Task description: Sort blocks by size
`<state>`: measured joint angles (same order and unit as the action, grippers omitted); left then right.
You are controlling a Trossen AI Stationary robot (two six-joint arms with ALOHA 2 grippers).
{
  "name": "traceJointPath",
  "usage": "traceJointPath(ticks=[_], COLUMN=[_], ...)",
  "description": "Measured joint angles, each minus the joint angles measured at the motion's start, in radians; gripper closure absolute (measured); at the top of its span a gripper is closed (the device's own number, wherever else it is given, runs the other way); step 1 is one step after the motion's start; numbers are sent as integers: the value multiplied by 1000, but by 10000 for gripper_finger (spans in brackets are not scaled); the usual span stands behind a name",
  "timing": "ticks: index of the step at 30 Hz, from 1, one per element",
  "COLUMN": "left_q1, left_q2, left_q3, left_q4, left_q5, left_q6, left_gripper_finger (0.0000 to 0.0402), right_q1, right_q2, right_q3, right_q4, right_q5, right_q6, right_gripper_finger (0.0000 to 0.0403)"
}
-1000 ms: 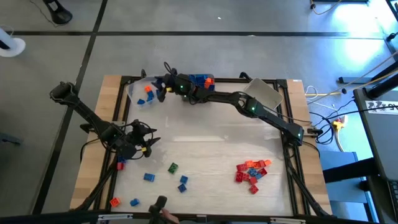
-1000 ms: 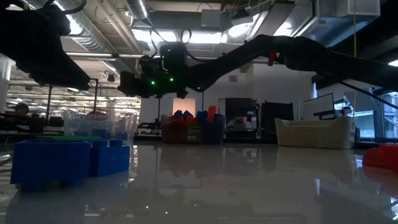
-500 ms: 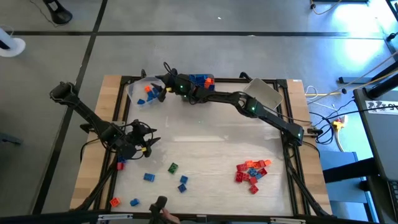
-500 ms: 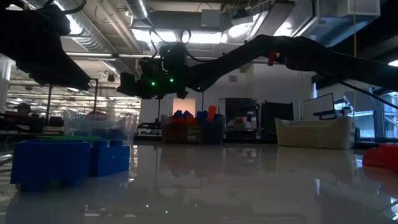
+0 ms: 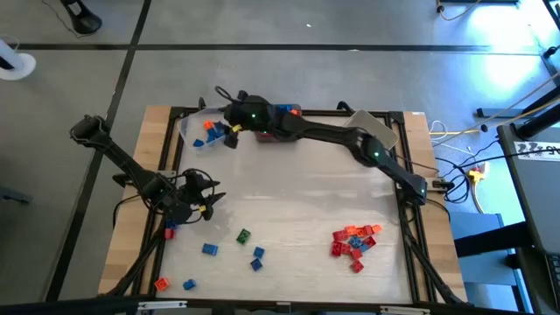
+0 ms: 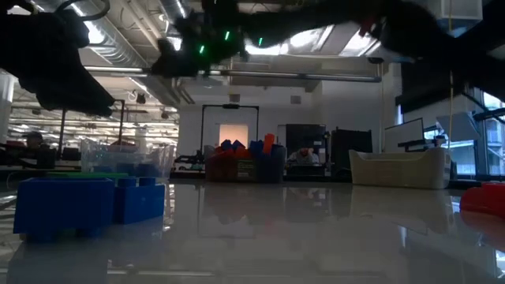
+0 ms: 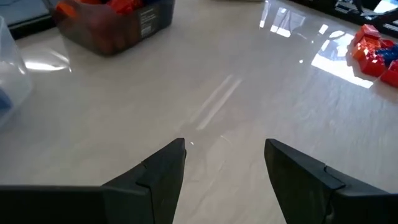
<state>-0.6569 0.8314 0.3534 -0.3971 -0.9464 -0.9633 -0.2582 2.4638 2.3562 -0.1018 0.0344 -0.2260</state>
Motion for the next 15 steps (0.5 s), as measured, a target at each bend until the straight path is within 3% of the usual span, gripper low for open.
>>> traceJointPath(ticks=[8, 15], left_q1=[4, 4], left_q2=[0, 0], left_q3=[0, 0], left_q4=[-12, 13], left_q5=[0, 0], left_q6=[89, 118], left_gripper_finger=[194, 194], right_q1=[96, 173], right_q2=[-223, -324], right_q3=[-1, -4], right_q4=[-437, -677], right_q5=[119, 212], right_q6=[-94, -70], right_gripper_finger=[173, 173])
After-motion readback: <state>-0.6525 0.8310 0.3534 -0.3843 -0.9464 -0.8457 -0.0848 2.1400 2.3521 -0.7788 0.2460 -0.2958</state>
